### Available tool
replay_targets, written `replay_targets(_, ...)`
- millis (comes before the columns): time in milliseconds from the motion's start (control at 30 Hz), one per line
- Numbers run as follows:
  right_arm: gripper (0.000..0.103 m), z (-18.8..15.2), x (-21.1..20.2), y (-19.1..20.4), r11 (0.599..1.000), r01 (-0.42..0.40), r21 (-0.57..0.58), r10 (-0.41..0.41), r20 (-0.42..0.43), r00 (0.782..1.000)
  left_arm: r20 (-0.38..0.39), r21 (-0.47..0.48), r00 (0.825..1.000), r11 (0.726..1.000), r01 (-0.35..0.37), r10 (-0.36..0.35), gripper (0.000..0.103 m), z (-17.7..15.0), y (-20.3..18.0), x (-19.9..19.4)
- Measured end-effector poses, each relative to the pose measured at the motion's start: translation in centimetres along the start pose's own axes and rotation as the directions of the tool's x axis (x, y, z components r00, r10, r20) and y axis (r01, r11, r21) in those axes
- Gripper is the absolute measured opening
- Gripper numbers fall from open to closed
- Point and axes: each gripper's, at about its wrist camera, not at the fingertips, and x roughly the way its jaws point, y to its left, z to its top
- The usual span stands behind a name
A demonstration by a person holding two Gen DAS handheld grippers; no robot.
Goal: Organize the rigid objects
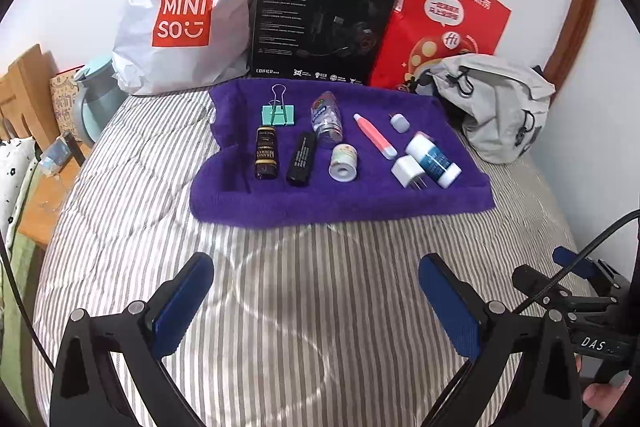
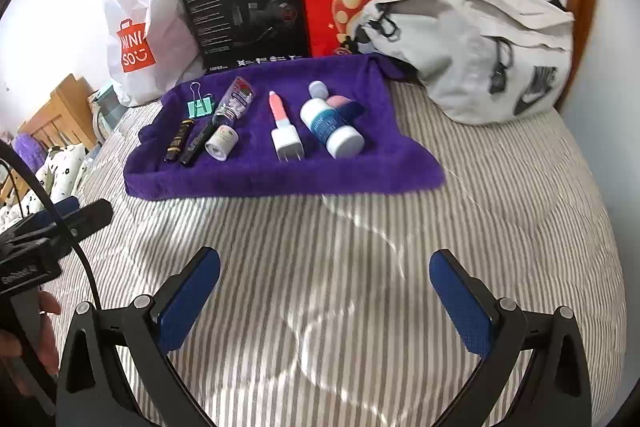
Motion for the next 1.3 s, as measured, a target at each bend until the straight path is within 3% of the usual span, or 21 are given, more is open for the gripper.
replay_targets(367, 0.103, -3.0, -3.5, -0.4, 0.998, 0.057, 0.005, -0.057, 0.035, 0.998, 0.048, 0.033, 0.999, 0.999, -0.023, 0.021, 0.103, -2.3, -0.2, -3.0)
replay_targets(1300, 0.103, -4.6, -5.4, 0.9, 0.997, 0.080, -0.001, -0.080, 0.043, 0.996, 0.047, 0.061, 0.998, 0.997, -0.038, 0.035, 0.103, -4.1, 0.5, -4.3)
